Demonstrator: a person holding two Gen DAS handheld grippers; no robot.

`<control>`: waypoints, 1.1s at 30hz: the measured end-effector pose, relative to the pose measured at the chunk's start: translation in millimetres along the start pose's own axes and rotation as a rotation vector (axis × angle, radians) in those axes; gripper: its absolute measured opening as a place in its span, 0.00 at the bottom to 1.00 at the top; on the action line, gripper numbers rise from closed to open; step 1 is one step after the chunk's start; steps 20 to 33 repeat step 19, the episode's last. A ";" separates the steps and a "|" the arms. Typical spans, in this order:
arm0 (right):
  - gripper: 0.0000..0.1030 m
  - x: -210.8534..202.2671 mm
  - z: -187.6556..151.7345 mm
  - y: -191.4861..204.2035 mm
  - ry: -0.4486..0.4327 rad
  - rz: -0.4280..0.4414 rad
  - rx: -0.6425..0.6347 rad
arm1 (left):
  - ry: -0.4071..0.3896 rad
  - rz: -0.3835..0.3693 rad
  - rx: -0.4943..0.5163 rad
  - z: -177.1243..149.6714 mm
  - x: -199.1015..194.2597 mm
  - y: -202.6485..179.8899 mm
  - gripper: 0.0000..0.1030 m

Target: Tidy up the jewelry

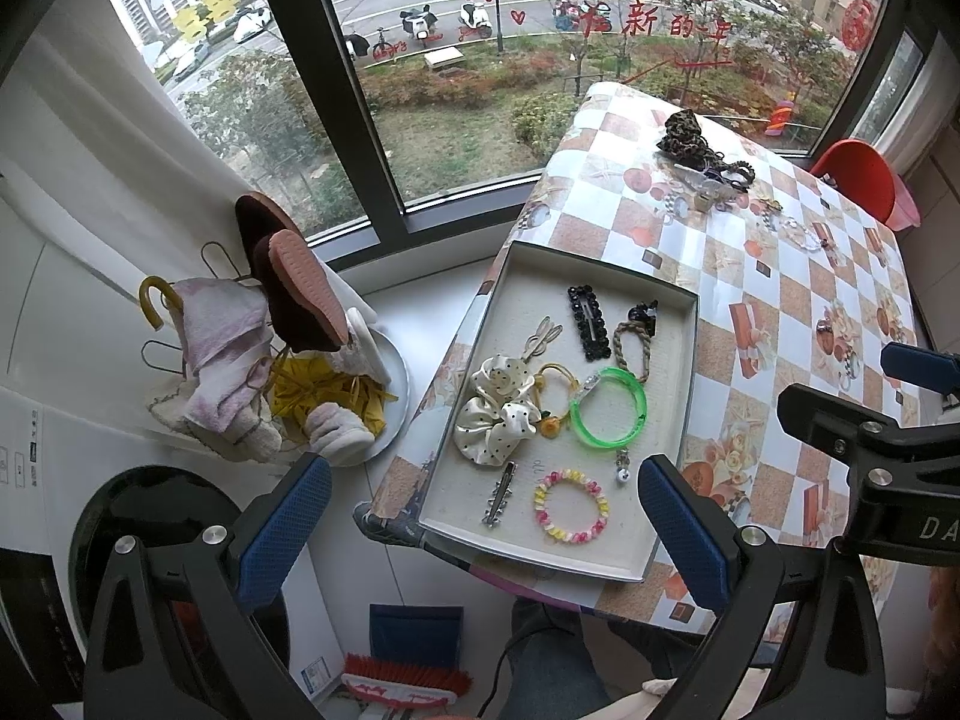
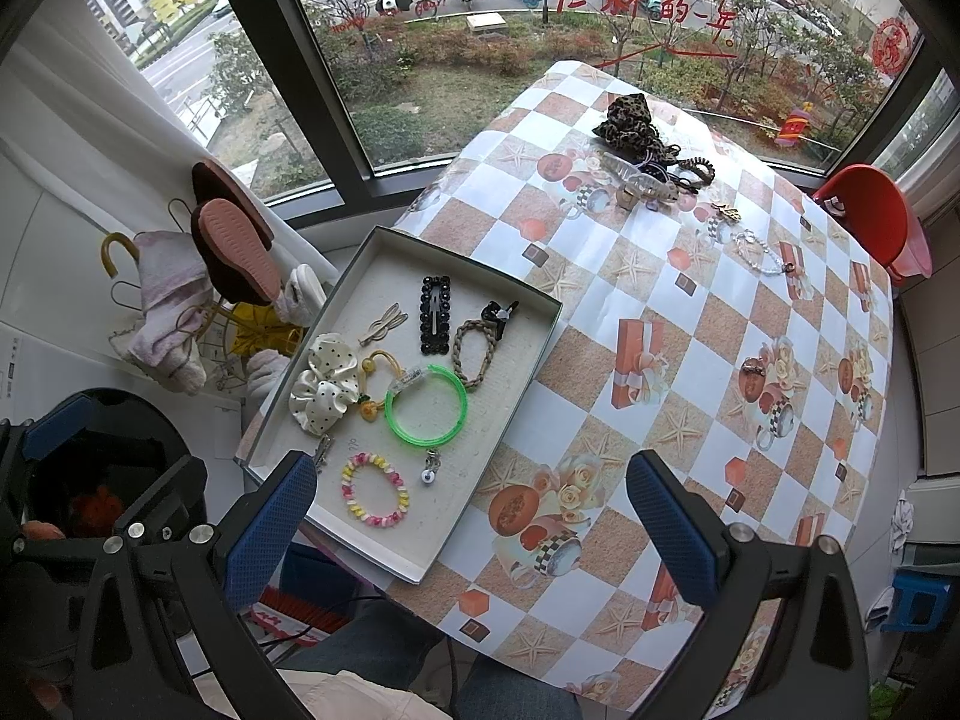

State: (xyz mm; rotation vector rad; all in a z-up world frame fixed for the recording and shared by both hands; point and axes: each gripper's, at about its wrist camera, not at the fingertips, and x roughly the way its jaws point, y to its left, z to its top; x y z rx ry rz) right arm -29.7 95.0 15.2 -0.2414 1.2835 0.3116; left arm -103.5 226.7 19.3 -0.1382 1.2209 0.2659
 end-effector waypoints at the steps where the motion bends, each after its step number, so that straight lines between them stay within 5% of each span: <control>1: 1.00 -0.1 -0.1 0.0 0.000 0.000 0.000 | 0.001 0.001 0.000 -0.3 0.5 0.4 1.00; 33: 1.00 0.1 0.3 -0.9 0.000 0.002 -0.001 | 0.001 -0.003 -0.003 -1.0 1.1 2.0 1.00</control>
